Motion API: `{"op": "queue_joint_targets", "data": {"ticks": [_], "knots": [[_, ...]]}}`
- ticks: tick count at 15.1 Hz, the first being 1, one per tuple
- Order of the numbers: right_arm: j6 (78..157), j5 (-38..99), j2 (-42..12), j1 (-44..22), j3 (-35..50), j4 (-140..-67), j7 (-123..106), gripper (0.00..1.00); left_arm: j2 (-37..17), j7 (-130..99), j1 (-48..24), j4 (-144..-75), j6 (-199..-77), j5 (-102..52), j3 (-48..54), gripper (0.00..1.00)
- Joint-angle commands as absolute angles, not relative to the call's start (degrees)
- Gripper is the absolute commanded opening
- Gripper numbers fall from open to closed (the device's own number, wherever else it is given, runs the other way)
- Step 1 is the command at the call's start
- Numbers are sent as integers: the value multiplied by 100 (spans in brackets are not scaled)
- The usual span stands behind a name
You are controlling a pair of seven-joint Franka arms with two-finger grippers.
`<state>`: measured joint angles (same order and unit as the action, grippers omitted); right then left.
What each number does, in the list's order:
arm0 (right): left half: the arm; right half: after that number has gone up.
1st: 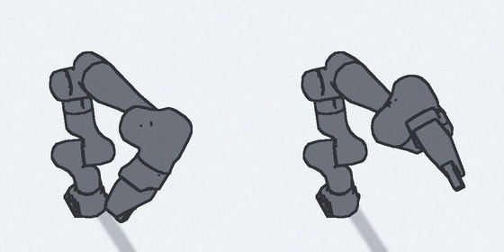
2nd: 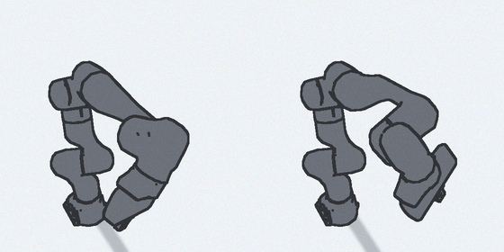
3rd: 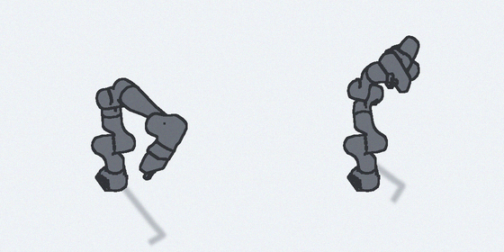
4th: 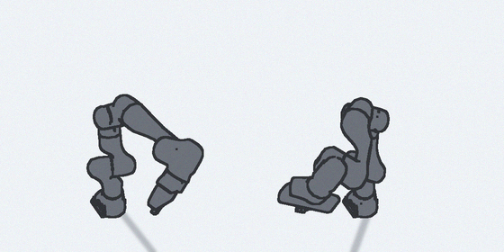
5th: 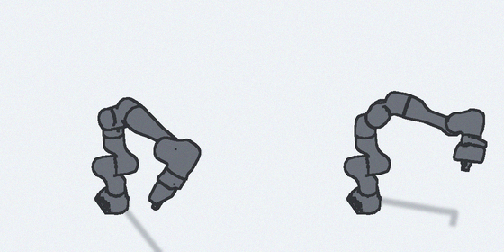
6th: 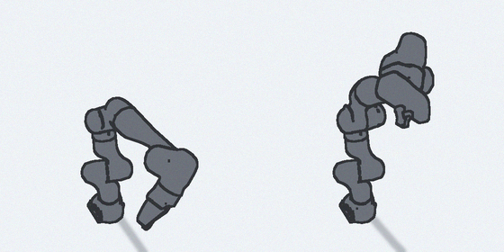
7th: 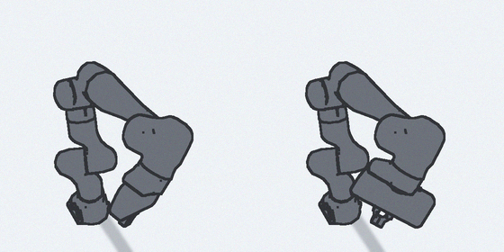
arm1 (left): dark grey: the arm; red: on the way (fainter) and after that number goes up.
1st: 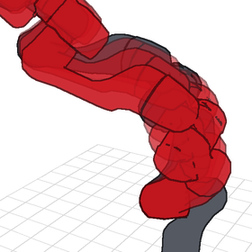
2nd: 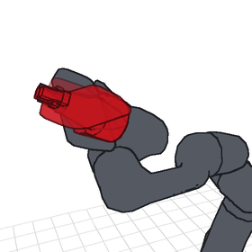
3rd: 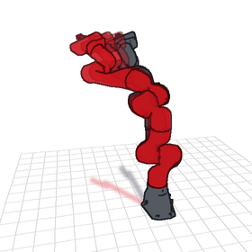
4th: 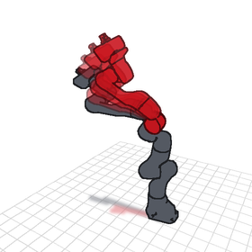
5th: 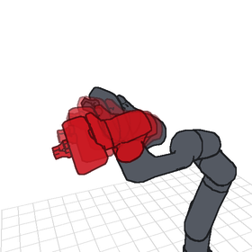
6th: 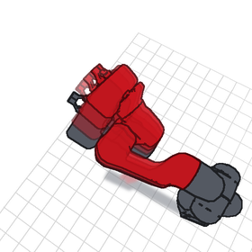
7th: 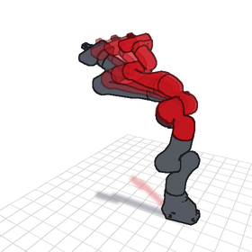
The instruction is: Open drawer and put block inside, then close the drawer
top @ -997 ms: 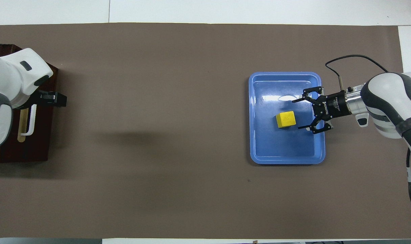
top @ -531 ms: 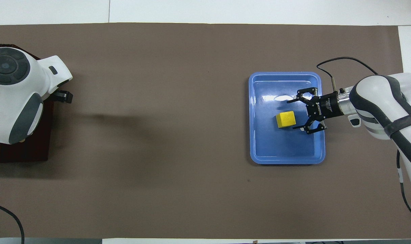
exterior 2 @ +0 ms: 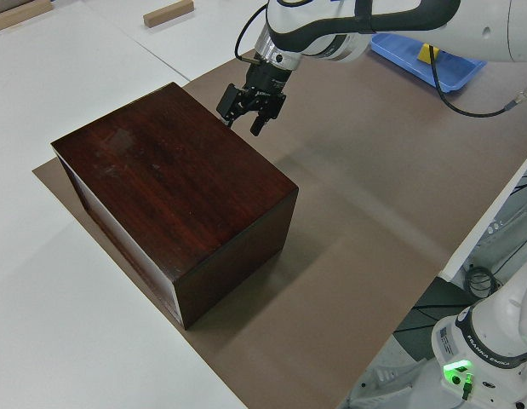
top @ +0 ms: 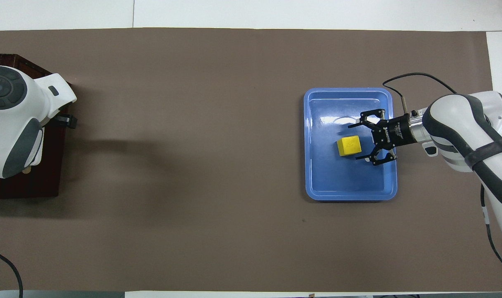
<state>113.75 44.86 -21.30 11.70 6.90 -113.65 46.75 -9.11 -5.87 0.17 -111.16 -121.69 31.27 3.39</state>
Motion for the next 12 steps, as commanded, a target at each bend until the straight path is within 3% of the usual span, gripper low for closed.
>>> {"op": "queue_joint_targets", "data": {"ticks": [1,3,4,5,6,12], "knots": [[11540,4623,-2074,1204,703,-11478,4482,96,-861,-650,79,-11373,-12357,3252,352,100],[11610,4623,-2074,1204,703,-11513,4465,68,-844,-642,114,-11461,-12419,3252,360,100],[11628,4623,-2066,1204,703,-11522,4413,49,-844,-624,114,-11461,-12410,3252,369,100],[11654,4623,-2065,1204,703,-11522,4299,21,-835,-624,106,-11478,-12401,3243,378,100],[11663,4623,-2074,1204,703,-11522,4211,0,-818,-633,71,-11539,-12401,3243,378,100],[11778,4623,-2083,1169,712,-11417,4421,0,-782,-659,-210,-11584,-12279,3068,378,100]]}}
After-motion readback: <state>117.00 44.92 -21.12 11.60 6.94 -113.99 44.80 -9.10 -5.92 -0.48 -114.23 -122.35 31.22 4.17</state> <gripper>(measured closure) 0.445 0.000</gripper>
